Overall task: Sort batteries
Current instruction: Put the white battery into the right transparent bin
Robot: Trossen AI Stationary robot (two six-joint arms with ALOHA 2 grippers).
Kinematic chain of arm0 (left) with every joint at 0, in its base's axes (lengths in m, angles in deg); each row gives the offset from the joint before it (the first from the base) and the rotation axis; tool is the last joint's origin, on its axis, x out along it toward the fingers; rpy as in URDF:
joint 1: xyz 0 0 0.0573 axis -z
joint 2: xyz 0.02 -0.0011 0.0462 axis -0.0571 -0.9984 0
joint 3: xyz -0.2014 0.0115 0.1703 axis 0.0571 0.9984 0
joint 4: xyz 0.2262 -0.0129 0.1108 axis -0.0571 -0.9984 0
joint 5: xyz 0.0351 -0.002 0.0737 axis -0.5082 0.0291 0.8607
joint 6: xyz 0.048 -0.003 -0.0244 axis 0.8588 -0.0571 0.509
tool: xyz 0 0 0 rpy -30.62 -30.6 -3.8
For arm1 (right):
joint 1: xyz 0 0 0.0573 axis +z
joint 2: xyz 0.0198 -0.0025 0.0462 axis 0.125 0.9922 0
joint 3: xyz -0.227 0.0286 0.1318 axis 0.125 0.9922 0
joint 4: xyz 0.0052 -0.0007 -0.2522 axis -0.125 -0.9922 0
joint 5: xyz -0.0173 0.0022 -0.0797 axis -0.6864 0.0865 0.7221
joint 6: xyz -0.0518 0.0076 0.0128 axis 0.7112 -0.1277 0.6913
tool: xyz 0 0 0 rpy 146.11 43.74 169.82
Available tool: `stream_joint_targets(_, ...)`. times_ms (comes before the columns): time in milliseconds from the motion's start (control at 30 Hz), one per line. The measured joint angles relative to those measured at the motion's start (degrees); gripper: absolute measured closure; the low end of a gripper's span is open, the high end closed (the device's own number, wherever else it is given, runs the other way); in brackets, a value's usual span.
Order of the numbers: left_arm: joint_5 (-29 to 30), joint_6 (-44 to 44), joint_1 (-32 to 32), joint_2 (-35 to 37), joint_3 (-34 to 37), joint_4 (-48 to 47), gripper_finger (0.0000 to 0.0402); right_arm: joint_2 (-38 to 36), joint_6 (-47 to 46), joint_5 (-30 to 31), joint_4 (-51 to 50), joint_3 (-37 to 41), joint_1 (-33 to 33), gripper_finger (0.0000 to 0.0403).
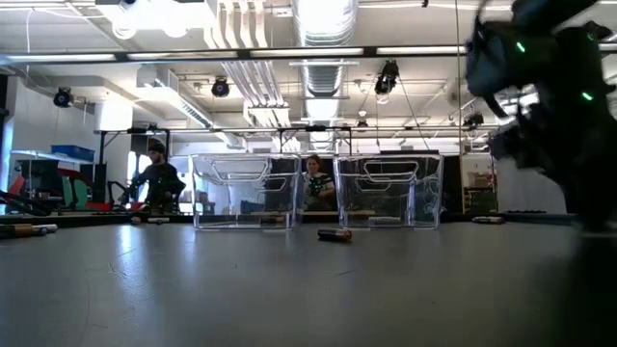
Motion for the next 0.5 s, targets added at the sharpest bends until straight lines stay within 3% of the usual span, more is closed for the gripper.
stream_joint_targets(267,0.18,0.76,-0.07,-0.78,0.00,-0.57,0.0212,-0.70,5.02,0.31,-1.46,-19.46,-0.27,0.0383)
stream_joint_targets(500,0.42,3.73,-0.13,-1.53,0.02,2.95,0.0212,4.00,6.60,7.31,1.46,-38.09,-6.21,0.0383)
